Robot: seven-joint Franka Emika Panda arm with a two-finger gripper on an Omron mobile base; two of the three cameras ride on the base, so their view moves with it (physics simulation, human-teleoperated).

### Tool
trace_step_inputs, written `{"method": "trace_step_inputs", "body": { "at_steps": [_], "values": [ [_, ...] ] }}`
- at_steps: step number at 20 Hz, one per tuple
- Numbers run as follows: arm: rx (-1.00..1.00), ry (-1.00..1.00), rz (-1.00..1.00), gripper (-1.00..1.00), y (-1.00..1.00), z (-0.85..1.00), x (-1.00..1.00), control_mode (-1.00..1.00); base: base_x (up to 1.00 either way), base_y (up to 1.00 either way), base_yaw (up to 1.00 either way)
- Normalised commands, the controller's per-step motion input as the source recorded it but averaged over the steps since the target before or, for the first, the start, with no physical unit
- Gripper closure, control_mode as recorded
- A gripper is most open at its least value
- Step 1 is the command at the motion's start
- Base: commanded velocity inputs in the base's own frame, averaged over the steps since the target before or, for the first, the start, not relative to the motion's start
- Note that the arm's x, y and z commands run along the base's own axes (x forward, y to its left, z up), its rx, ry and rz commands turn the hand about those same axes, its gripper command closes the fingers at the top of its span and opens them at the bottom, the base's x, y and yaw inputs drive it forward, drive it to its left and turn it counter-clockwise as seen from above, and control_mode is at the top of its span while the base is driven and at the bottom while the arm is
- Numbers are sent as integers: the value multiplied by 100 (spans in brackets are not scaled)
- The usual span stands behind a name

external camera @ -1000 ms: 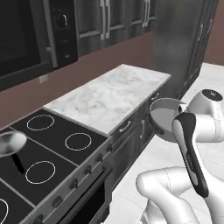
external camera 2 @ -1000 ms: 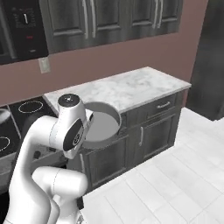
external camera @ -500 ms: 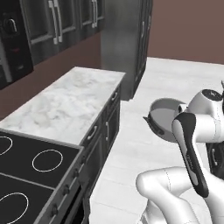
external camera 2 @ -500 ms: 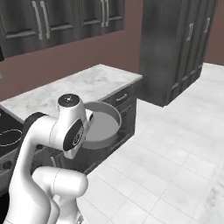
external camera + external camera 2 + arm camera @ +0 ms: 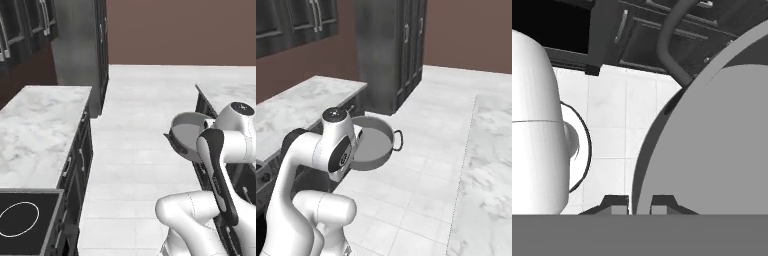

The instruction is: Move the pot and pan from the stove into the sink.

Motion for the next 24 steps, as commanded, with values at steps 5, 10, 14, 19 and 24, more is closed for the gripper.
{"method": "trace_step_inputs", "body": {
  "at_steps": [5,10,14,19,24],
  "values": [
    [0,0,0,100,0,0,0,100,-12,0,-45],
    [0,0,0,100,0,0,0,100,-36,0,-39],
    [0,0,0,100,0,0,0,100,-37,0,-39],
    [0,0,0,100,0,0,0,100,-40,0,-38],
    [0,0,0,100,0,0,0,100,-42,0,-37]
  ]
}}
